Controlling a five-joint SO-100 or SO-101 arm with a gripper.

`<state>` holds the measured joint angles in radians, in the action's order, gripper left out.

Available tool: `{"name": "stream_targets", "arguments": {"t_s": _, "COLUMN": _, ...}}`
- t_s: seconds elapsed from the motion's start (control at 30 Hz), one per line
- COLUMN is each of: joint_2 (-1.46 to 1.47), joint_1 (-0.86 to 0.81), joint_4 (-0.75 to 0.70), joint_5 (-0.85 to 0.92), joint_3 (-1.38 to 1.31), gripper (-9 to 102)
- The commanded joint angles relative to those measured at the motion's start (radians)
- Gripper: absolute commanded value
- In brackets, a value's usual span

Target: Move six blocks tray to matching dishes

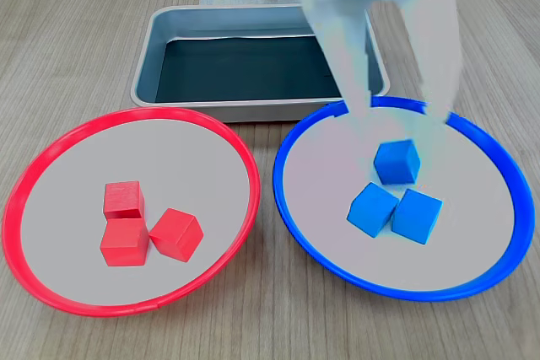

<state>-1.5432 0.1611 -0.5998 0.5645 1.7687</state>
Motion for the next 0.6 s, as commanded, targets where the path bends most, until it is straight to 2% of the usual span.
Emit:
{"name": "stream_targets", "arguments": {"t_s": 0.0, "joint_2": -0.204, "joint_1": -0.037, "joint_4": -0.058, "joint_5": 0.144, "joint_3": 0.138, "gripper": 8}}
{"name": "stream_targets", "arguments": {"t_s": 0.07, "joint_2": -0.342, "joint_1": -0.061, "joint_4": -0.118, "joint_5": 0.273, "joint_3": 0.252, "gripper": 0}}
{"name": "stream_targets", "arguments": {"t_s": 0.13, "joint_2": -0.529, "joint_1": -0.092, "joint_4": -0.192, "joint_5": 0.457, "joint_3": 0.413, "gripper": 0}}
{"name": "stream_targets", "arguments": {"t_s": 0.17, "joint_2": -0.669, "joint_1": -0.092, "joint_4": -0.175, "joint_5": 0.531, "joint_3": 0.545, "gripper": 0}}
{"name": "stream_targets", "arguments": {"t_s": 0.23, "joint_2": -0.838, "joint_1": -0.061, "joint_4": -0.126, "joint_5": 0.520, "joint_3": 0.696, "gripper": 0}}
{"name": "stream_targets", "arguments": {"t_s": 0.3, "joint_2": -1.017, "joint_1": -0.017, "joint_4": -0.020, "joint_5": 0.325, "joint_3": 0.851, "gripper": 0}}
{"name": "stream_targets", "arguments": {"t_s": 0.37, "joint_2": -1.203, "joint_1": -0.006, "joint_4": 0.069, "joint_5": 0.038, "joint_3": 0.982, "gripper": 0}}
{"name": "stream_targets", "arguments": {"t_s": 0.47, "joint_2": -1.437, "joint_1": -0.057, "joint_4": 0.061, "joint_5": -0.299, "joint_3": 1.112, "gripper": 0}}
{"name": "stream_targets", "arguments": {"t_s": 0.57, "joint_2": -1.588, "joint_1": -0.103, "joint_4": -0.058, "joint_5": -0.505, "joint_3": 1.184, "gripper": 0}}
